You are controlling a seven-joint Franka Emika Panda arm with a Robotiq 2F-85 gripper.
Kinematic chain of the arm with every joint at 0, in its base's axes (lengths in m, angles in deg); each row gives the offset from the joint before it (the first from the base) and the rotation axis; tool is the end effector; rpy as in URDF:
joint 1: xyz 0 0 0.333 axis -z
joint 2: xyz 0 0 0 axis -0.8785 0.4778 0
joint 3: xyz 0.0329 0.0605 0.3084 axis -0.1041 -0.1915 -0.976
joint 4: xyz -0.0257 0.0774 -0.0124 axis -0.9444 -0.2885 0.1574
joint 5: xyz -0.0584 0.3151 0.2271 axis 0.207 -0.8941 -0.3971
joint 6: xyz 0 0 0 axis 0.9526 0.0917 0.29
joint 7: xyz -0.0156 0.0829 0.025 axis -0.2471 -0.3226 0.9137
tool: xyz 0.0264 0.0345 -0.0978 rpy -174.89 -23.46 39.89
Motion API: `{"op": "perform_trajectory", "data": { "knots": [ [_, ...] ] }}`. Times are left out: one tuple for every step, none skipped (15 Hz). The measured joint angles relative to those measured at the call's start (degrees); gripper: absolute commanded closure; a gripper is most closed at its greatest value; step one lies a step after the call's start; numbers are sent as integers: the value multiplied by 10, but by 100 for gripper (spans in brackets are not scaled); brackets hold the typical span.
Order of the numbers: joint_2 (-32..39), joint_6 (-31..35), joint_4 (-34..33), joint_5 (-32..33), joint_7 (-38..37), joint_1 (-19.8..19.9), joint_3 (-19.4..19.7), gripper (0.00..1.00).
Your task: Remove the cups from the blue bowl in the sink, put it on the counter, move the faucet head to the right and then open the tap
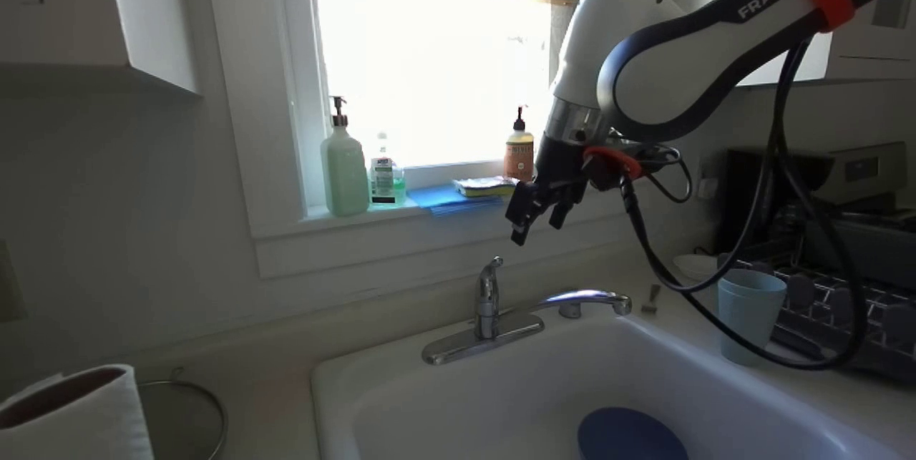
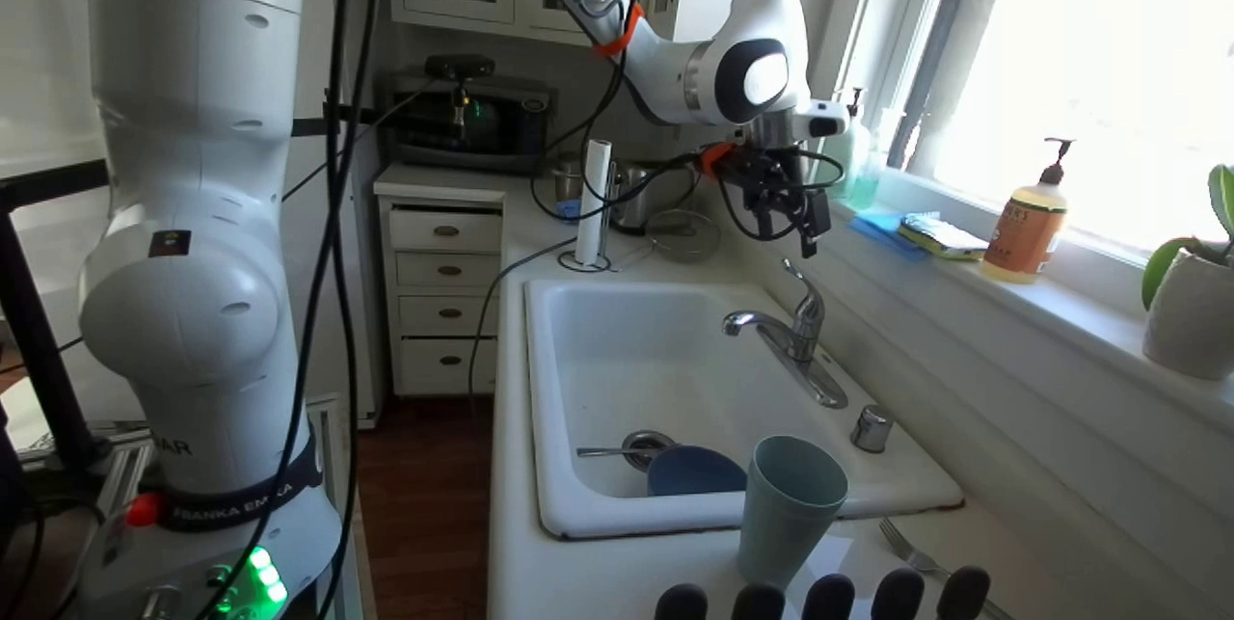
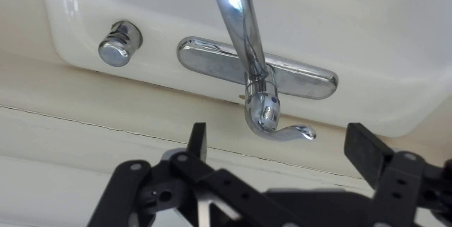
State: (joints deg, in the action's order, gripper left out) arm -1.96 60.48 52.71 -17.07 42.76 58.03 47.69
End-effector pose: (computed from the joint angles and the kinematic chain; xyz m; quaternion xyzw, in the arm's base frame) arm 0.6330 0.0238 0.4369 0.9774 -0.0397 0.2021 0.0466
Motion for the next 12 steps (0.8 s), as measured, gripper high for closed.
{"op": "perform_trajectory", "data": {
  "knots": [
    [8,2,-6,0,-11,-4,0,0],
    [17,3,-13,0,-22,-8,0,0],
    [26,6,-20,0,-34,-11,0,0],
    [35,7,-27,0,-44,-14,0,0],
    [45,8,-36,1,-53,-17,1,0],
    [54,9,-44,1,-62,-20,2,8],
    [64,10,-52,1,-69,-23,2,19],
    [73,10,-61,1,-76,-26,3,28],
    [81,10,-69,1,-81,-30,5,31],
    [88,10,-76,1,-85,-33,7,32],
    [95,10,-82,2,-87,-36,10,32],
    [100,9,-87,2,-88,-38,12,29]
  ]
}}
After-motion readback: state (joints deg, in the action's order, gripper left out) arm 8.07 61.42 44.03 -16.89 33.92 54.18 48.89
